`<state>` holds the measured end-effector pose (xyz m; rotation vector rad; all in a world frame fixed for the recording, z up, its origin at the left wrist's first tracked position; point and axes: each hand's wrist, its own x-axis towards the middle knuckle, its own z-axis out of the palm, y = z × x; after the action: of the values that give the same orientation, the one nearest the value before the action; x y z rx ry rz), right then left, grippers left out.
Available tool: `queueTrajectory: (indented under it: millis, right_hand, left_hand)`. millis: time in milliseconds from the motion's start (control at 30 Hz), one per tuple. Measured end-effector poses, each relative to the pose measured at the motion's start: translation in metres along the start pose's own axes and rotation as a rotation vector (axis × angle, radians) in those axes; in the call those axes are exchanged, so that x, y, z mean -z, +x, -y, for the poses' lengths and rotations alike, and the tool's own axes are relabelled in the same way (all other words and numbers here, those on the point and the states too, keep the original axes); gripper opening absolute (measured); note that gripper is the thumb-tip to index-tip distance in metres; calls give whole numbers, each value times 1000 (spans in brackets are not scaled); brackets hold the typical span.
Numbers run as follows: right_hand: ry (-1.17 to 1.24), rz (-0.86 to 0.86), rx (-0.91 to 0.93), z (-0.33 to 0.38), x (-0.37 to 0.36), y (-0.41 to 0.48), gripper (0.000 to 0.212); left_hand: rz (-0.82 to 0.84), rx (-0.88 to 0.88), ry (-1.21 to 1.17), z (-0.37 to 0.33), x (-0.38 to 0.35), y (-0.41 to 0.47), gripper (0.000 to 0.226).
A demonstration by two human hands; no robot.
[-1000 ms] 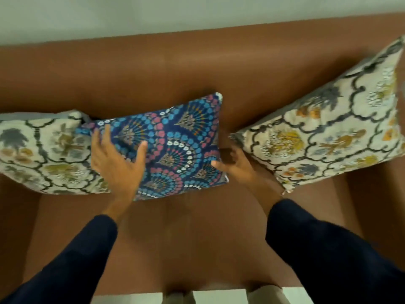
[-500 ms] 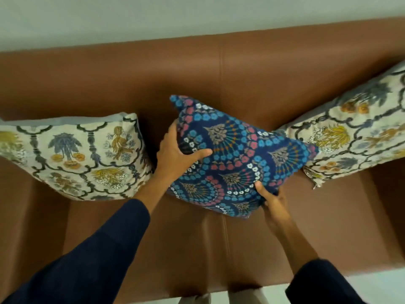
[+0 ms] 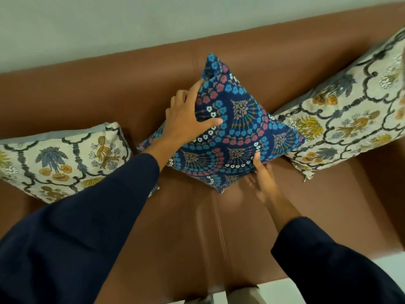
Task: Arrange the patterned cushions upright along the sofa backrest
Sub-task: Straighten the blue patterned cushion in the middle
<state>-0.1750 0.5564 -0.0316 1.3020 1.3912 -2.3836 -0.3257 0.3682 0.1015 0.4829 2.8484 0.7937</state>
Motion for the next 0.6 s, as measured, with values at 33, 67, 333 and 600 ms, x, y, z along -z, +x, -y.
queueTrajectory:
  millis: [33,67,333,600]
  right_hand:
    - [-14,-2,7,-2,4,-3,72]
    - [-29,4,15,-4,9,-6,81]
    - [-256,125,-168,-71,17,-30,89]
    - [-605,326,-113,-117,-108,-42,61]
  left_hand:
    - [-4,0,2,2,0,-3,107]
    - [-20,2,-1,5,1,-7,106]
    - [-273,47,106,85,9,-96,67]
    - [-685,357,172,225,99,-166,77]
